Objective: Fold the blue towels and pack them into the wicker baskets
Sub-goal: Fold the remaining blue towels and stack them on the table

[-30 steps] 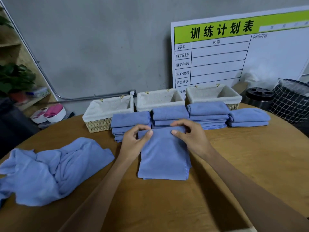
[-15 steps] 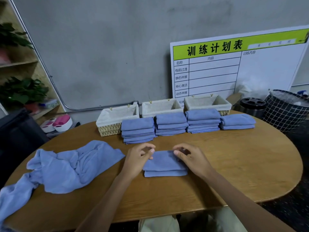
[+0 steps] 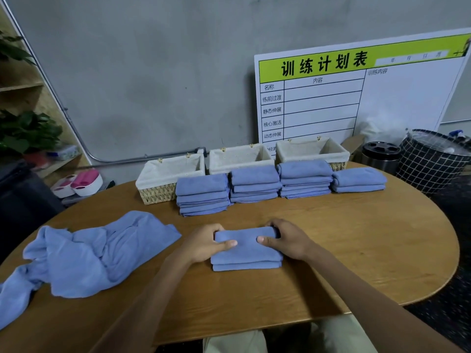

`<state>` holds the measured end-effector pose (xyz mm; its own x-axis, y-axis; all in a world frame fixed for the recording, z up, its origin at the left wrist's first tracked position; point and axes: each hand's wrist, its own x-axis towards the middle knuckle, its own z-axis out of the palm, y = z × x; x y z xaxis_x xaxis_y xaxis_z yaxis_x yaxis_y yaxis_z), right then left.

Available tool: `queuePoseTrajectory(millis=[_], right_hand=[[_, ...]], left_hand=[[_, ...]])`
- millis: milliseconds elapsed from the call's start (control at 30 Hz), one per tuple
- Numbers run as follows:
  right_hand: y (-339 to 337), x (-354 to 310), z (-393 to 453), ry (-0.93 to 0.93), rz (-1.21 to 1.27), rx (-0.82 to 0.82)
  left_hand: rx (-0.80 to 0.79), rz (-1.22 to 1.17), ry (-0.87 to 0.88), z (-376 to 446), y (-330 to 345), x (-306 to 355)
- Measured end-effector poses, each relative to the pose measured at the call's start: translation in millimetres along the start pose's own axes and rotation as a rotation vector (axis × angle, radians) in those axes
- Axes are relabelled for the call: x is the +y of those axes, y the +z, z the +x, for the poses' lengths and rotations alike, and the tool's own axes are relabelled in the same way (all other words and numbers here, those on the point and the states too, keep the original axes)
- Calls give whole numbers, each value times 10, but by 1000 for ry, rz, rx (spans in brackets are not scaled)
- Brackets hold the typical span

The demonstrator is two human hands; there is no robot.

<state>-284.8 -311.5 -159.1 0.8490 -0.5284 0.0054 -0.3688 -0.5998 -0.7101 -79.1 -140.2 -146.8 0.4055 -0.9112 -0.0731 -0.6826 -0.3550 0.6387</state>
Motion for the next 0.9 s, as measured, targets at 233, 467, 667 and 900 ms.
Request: queuePoseTrajectory(millis=[233,467,667,900], right_hand=[[-107,22,87,-3,322,101],[-38,37,184,-19,191,172],[-512,136,119,55,350,129],[-1822,682,231,186,481,432]], left_hand=[[114,-185,-2,92,187,99],[211,-118,-33,158,330,108],[157,-187,-7,373,230,549],[244,-131,126,1280,457,1793]])
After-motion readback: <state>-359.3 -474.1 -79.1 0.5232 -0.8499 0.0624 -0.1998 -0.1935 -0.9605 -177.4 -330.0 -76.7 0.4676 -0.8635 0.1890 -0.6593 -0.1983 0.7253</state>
